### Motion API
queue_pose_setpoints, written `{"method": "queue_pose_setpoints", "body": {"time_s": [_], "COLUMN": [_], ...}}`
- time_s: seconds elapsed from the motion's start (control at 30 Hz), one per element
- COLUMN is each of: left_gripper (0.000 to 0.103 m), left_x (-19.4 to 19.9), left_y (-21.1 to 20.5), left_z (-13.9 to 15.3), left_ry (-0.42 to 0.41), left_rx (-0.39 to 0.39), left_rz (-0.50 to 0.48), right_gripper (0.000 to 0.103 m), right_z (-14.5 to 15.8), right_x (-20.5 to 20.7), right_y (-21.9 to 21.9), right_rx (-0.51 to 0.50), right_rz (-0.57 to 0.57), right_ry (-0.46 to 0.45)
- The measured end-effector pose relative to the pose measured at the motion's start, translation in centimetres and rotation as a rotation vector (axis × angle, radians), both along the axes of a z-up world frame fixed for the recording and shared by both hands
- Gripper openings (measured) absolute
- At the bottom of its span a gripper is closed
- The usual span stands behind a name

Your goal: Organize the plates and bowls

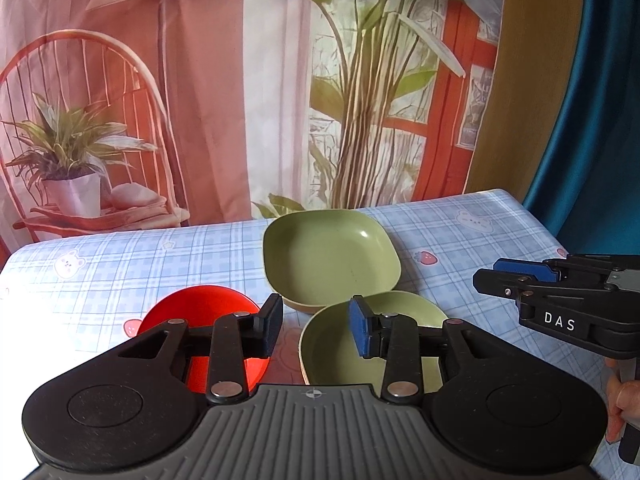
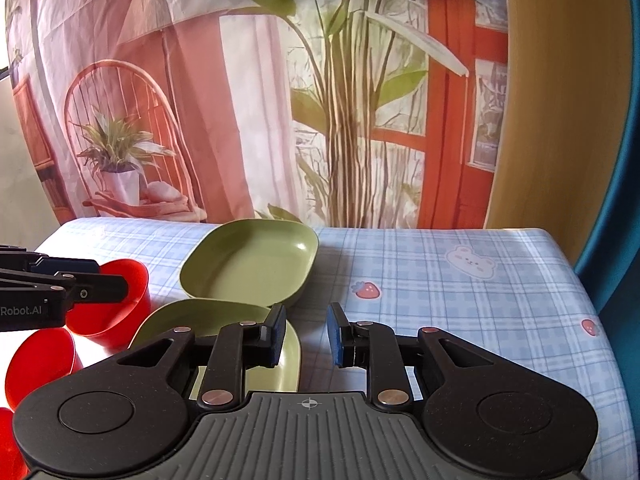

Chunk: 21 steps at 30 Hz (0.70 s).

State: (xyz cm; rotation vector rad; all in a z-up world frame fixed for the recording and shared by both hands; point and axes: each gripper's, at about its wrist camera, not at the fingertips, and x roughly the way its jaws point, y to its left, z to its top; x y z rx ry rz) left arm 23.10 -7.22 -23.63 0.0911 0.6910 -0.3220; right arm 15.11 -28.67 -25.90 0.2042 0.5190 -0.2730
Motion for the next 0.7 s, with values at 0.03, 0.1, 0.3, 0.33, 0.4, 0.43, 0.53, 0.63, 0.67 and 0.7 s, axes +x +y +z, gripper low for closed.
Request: {"method": "queue_pose_setpoints", "body": {"time_s": [0.03, 0.1, 0.3, 0.33, 0.4, 0.43, 0.53, 0.63, 0.67, 0.7], "left_gripper": [0.039, 0.039, 0.039, 0.039, 0.039, 0.039, 0.039, 0.039, 0.039, 0.039], "left_x": [0.2, 0.7, 2.5, 2.9, 3.6, 3.9, 4.9, 5.8, 6.1, 6.5], "left_y": [0.1, 0.1, 0.0, 0.0, 0.0, 0.0, -0.2, -0.4, -0.5, -0.5], "left_z": [0.1, 0.3, 0.8, 0.9, 0.9, 0.9, 0.9, 0.8, 0.7, 0.5], "left_ry": [0.0, -0.003, -0.01, -0.009, -0.007, -0.006, -0.009, -0.006, -0.002, 0.006], "left_rx": [-0.002, -0.001, 0.004, 0.002, 0.0, 0.001, 0.013, 0.02, 0.02, 0.02], "left_rz": [0.002, 0.005, 0.012, 0.014, 0.018, 0.021, 0.024, 0.022, 0.022, 0.024], "right_gripper": [0.021, 0.021, 0.021, 0.021, 0.021, 0.021, 0.021, 0.021, 0.021, 0.021], "right_z": [0.2, 0.6, 1.9, 2.0, 2.2, 2.3, 2.3, 2.1, 2.0, 1.9], "right_x": [0.2, 0.6, 2.3, 2.6, 3.3, 3.6, 4.4, 5.2, 5.4, 5.6], "right_y": [-0.2, -0.6, -1.7, -1.9, -2.4, -2.5, -3.1, -3.7, -4.0, -4.2], "right_rx": [0.001, 0.0, -0.012, -0.013, -0.016, -0.017, -0.022, -0.013, -0.007, -0.002], "right_rz": [0.001, 0.002, 0.008, 0.008, 0.008, 0.009, 0.009, 0.006, 0.005, 0.004], "right_ry": [-0.002, -0.008, -0.022, -0.024, -0.025, -0.024, -0.022, -0.017, -0.015, -0.013]}}
